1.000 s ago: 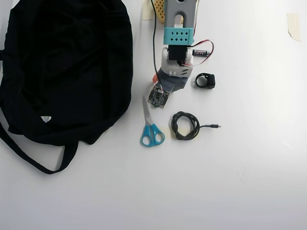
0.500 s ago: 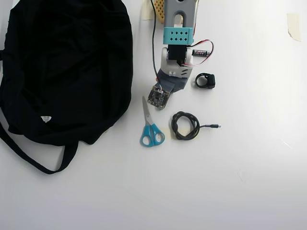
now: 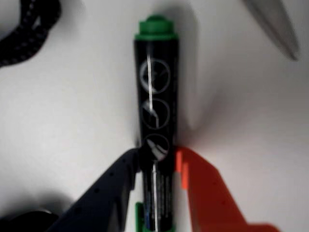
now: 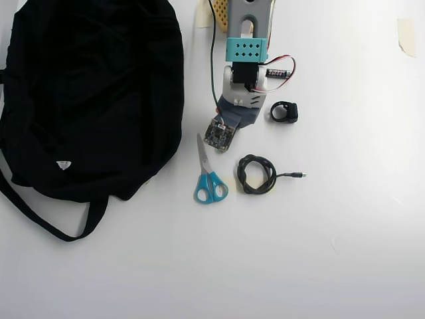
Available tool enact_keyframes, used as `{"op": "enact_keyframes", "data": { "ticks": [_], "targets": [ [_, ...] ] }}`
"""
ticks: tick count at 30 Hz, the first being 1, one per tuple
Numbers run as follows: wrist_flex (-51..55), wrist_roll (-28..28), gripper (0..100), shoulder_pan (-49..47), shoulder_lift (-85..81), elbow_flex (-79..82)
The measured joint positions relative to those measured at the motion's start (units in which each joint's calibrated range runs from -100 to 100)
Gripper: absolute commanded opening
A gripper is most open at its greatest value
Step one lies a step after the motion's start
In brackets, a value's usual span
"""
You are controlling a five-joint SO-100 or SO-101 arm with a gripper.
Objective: Put the green marker into the black bag
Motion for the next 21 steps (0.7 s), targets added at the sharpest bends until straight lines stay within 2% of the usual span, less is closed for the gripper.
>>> {"op": "enact_keyframes", "data": {
  "ticks": [5,21],
  "targets": [
    [1.1,0.0,2,0.0,-0.2,-0.7],
    [18.4,0.2,2,-0.5,0.0,-14.4]
  ]
}}
